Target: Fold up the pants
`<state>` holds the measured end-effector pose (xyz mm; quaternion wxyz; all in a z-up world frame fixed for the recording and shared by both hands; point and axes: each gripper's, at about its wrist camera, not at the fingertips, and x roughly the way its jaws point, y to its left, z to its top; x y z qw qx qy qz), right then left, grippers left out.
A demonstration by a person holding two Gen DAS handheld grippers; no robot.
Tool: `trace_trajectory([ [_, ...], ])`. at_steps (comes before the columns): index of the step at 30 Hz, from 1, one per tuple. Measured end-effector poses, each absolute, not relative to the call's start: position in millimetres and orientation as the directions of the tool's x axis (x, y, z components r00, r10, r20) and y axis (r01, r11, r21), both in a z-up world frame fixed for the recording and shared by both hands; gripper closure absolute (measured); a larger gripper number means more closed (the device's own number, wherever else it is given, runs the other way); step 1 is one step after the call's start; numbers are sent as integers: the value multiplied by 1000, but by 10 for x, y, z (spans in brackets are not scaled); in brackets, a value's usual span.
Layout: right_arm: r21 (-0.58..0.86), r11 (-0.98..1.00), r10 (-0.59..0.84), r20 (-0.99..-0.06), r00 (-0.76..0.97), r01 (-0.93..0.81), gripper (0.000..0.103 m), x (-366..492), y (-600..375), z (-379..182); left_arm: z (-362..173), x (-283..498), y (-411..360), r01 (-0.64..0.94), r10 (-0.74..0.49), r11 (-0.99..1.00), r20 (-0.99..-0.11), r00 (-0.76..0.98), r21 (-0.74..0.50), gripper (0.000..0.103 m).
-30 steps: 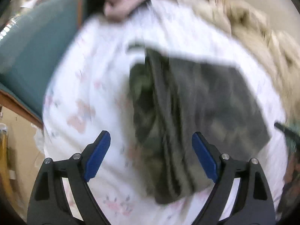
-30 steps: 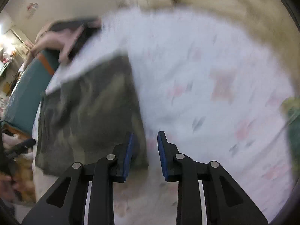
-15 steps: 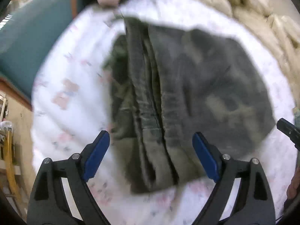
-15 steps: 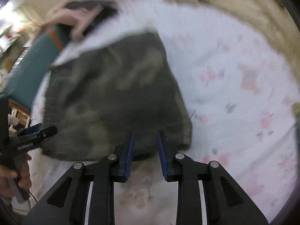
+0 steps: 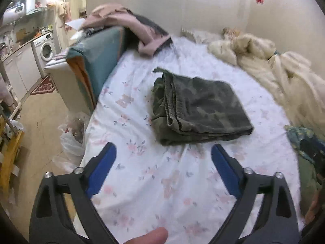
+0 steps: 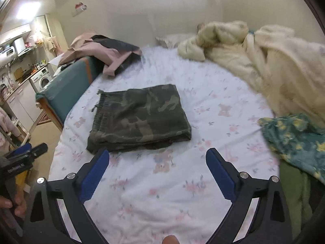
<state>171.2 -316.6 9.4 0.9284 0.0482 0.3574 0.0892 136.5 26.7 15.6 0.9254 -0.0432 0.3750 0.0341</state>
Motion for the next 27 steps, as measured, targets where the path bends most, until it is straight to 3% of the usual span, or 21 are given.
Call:
trace_trajectory([
  [7, 151, 975, 222, -580, 784, -165, 0, 818, -3044, 149, 320, 562, 253, -99, 72, 995, -603, 795, -12, 0],
  [11, 161, 973, 228, -585, 778, -164, 0, 575, -2992, 74, 337, 255, 207, -100, 97, 995, -559, 823, 25, 0],
  [22, 107, 986, 167, -515, 841, -130, 0, 349, -2931, 132, 237, 156, 156, -97, 76, 995, -569, 819, -7, 0],
  [27, 113, 986, 161, -513, 843, -119, 0, 379, -2944, 115, 216, 138, 84, -96, 104, 994, -554, 826, 43, 0],
])
